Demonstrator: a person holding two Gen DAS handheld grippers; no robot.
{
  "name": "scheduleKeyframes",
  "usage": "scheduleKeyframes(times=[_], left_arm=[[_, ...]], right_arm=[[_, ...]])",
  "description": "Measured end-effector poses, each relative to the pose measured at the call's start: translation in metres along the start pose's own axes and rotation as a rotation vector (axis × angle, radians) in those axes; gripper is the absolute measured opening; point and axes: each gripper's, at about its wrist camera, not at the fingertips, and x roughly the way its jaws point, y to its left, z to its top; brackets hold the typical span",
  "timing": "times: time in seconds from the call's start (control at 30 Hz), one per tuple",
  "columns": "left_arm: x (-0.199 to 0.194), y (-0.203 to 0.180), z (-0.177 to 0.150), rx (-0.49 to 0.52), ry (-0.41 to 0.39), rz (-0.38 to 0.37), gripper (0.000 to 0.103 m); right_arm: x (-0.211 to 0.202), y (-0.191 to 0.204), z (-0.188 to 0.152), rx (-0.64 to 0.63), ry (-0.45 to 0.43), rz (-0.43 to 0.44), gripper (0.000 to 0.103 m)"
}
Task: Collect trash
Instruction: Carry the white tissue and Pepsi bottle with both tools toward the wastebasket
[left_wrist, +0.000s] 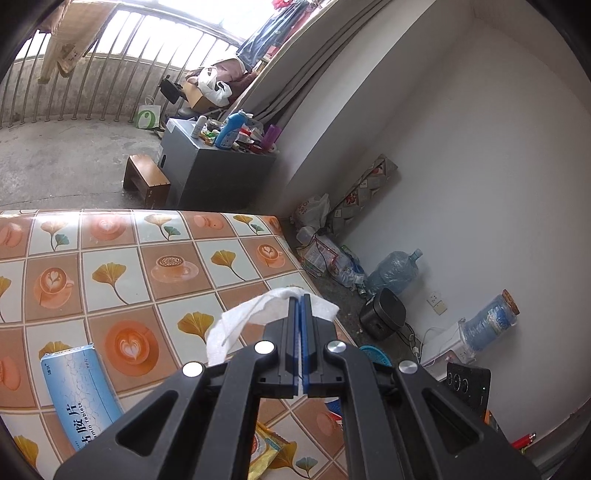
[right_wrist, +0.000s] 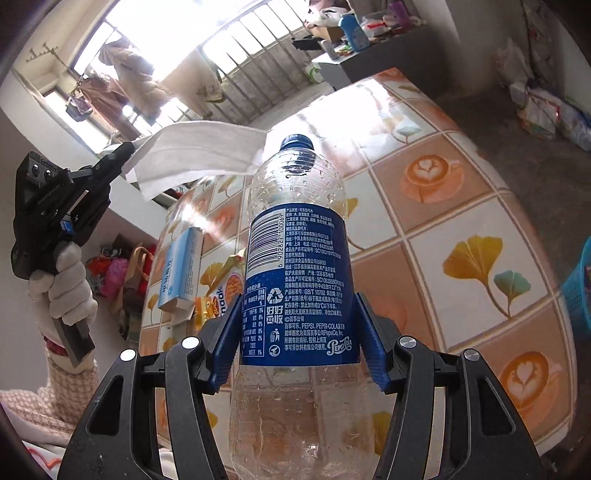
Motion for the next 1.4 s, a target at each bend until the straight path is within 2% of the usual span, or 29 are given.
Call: scheduleKeyframes(times=[0.2,0.4,0.57,0.73,0.9,1.03,1.23,1.33,1.37,1.4], left_arm=[[0.013,-0.022,0.003,0.058,0.008,0.001,0.0],[0.034,-0.057,0.008,0.139,0.034,-0.036,0.0],[0.065,-0.099,0.011,0.201,0.079,-0.094,0.0],[0.106,-0.156,0.006,0.287,0.146,-0.18,0.0],[0.163,-0.222,-0.011,0.379,0.251,-0.258,0.0],[0.223,-0.279,-0.039,0.454,0.381,-0.314,0.0],[0.323,-0.351,-0.092,0.541,0.573,-0.34,0.0],[0.375,-0.381,-0.115,0.57,0.623,-0.339,0.001],[0.394,-0.39,-0.121,0.569,0.626,-0.337,0.002],[0.413,-0.397,-0.128,0.56,0.636,-0.333,0.013]], right_arm=[[-0.027,-0.037,-0.002,0.117,-0.078,-0.025,0.055],[-0.052,-0.064,-0.004,0.203,-0.173,-0.03,0.055],[-0.073,-0.089,-0.008,0.28,-0.251,-0.031,0.055],[-0.107,-0.127,-0.02,0.402,-0.352,-0.054,0.055],[-0.141,-0.175,-0.043,0.546,-0.442,-0.117,0.055],[-0.159,-0.216,-0.064,0.666,-0.484,-0.175,0.055],[-0.163,-0.287,-0.077,0.815,-0.483,-0.254,0.056],[-0.164,-0.326,-0.074,0.889,-0.487,-0.271,0.058],[-0.164,-0.341,-0.073,0.912,-0.502,-0.276,0.059],[-0.166,-0.36,-0.073,0.929,-0.518,-0.28,0.066]])
